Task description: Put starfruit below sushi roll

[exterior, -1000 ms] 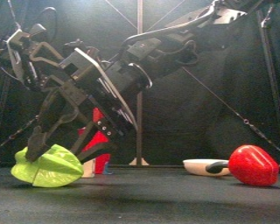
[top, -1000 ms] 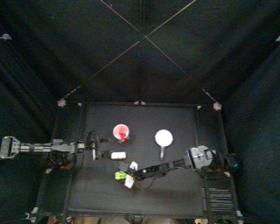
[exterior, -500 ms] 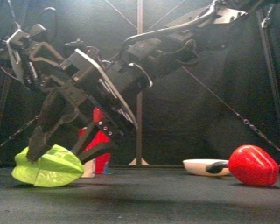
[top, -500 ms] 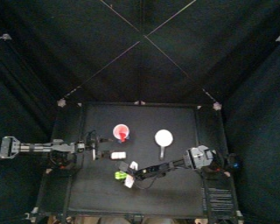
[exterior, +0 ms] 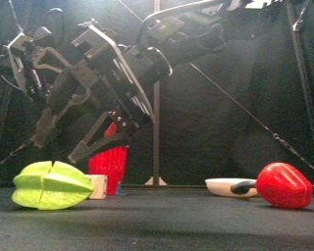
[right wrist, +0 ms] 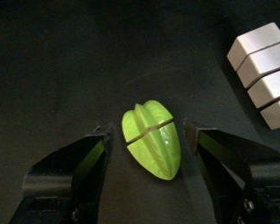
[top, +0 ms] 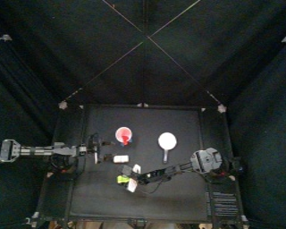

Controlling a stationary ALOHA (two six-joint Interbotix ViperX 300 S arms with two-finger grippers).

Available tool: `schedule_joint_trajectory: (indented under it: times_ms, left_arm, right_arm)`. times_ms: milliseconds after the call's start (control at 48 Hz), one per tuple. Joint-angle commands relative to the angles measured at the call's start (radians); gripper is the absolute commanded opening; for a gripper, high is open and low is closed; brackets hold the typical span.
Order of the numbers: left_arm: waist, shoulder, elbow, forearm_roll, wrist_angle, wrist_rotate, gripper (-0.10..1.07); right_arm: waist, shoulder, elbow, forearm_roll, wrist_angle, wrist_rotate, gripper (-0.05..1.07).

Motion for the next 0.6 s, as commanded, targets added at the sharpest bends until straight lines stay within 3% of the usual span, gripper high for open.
schedule_joint_trajectory:
  times_ms: [0, 583]
  left_arm:
    - [0.002, 0.000, -0.012, 0.000, -0.003, 0.002, 1.04]
    - [0.003, 0.002, -0.011, 0.000, -0.003, 0.002, 1.04]
  right_arm:
    - [-0.002, -0.064, -0.002, -0.002, 0.009, -0.002, 0.95]
    - [-0.015, -0.118, 0.086, -0.002, 0.034, -0.002, 0.95]
